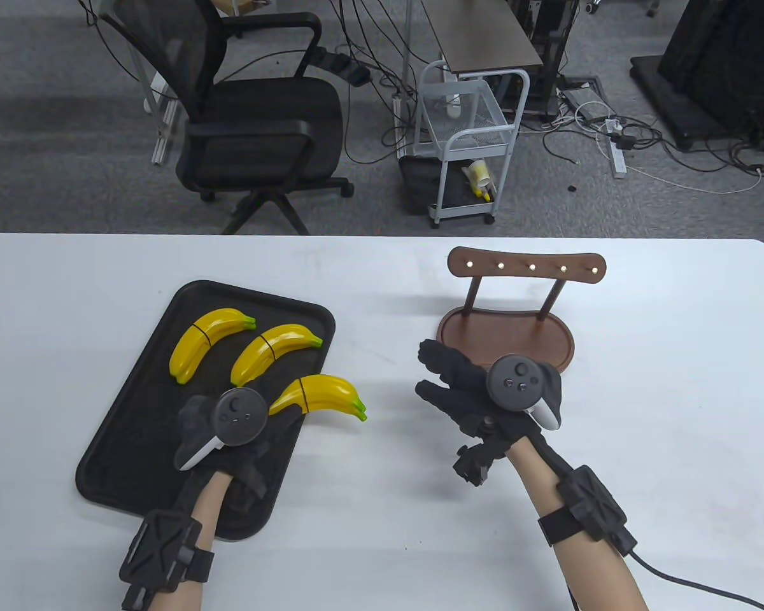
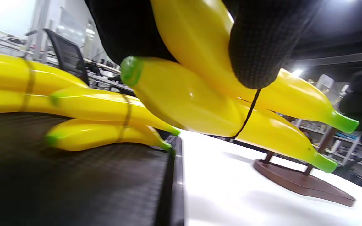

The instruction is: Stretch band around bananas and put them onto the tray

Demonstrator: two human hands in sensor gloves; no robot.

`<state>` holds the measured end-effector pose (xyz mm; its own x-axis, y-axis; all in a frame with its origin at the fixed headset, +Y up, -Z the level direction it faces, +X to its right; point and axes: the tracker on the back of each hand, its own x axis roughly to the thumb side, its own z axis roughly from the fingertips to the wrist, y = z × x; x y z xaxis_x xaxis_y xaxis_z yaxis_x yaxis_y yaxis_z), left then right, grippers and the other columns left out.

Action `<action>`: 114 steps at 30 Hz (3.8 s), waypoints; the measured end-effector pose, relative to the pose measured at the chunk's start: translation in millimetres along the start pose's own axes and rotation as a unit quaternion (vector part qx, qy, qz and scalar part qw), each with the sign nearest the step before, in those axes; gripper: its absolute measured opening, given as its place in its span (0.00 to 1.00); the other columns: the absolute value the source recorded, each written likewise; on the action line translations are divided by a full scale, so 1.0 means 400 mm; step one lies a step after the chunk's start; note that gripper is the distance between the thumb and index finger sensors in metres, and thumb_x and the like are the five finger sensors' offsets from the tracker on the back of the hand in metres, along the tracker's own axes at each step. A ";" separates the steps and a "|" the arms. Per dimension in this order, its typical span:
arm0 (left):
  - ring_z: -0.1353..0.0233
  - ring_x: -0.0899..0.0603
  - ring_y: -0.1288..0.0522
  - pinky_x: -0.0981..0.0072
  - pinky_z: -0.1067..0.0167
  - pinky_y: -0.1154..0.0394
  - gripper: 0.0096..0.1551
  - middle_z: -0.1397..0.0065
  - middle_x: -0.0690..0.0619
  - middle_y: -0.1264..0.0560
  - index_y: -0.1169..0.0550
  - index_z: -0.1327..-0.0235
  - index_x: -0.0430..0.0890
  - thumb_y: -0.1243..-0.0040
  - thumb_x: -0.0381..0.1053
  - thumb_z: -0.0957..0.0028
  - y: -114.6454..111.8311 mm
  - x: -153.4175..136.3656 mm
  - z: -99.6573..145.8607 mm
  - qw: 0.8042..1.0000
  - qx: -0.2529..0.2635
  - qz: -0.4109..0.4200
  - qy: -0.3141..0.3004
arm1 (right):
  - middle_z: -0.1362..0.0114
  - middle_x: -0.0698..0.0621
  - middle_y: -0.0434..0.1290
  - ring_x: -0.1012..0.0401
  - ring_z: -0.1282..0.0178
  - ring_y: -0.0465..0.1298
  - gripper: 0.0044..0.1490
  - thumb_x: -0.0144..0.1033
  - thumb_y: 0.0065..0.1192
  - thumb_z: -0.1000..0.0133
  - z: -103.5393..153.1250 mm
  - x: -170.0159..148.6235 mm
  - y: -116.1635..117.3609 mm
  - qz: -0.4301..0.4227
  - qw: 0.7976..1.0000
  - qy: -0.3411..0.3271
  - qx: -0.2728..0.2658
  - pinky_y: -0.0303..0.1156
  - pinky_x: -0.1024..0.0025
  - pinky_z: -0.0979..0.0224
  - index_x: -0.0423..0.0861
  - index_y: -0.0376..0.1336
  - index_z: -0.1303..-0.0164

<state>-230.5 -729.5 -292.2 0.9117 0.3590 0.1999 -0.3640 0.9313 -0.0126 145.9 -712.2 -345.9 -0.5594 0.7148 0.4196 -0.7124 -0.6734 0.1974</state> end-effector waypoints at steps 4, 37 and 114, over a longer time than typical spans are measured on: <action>0.28 0.42 0.20 0.50 0.28 0.25 0.37 0.22 0.50 0.25 0.33 0.22 0.50 0.31 0.56 0.43 0.020 -0.078 0.028 0.999 0.005 0.005 0.037 | 0.18 0.38 0.62 0.40 0.23 0.67 0.45 0.49 0.60 0.38 0.001 -0.013 -0.010 -0.003 1.000 0.008 -0.005 0.68 0.46 0.28 0.39 0.51 0.16; 0.25 0.42 0.22 0.47 0.27 0.28 0.36 0.20 0.54 0.27 0.32 0.23 0.54 0.30 0.55 0.44 -0.030 -0.282 0.102 0.987 -0.032 0.029 0.157 | 0.18 0.38 0.62 0.40 0.23 0.68 0.44 0.49 0.58 0.38 0.004 -0.029 -0.010 0.024 0.999 0.028 0.011 0.69 0.46 0.29 0.39 0.52 0.17; 0.10 0.28 0.49 0.25 0.24 0.49 0.40 0.07 0.43 0.49 0.45 0.12 0.53 0.62 0.67 0.35 0.072 0.158 -0.058 0.993 0.061 -0.099 0.029 | 0.10 0.30 0.39 0.29 0.15 0.39 0.49 0.61 0.22 0.37 0.036 0.054 -0.023 0.440 0.894 0.071 -0.045 0.47 0.22 0.28 0.44 0.37 0.09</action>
<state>-179.0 -678.4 -302.7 0.9758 0.1762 0.1292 -0.1939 0.9709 0.1405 146.6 -693.5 -325.9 -0.9636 -0.0625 0.2599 0.0013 -0.9734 -0.2291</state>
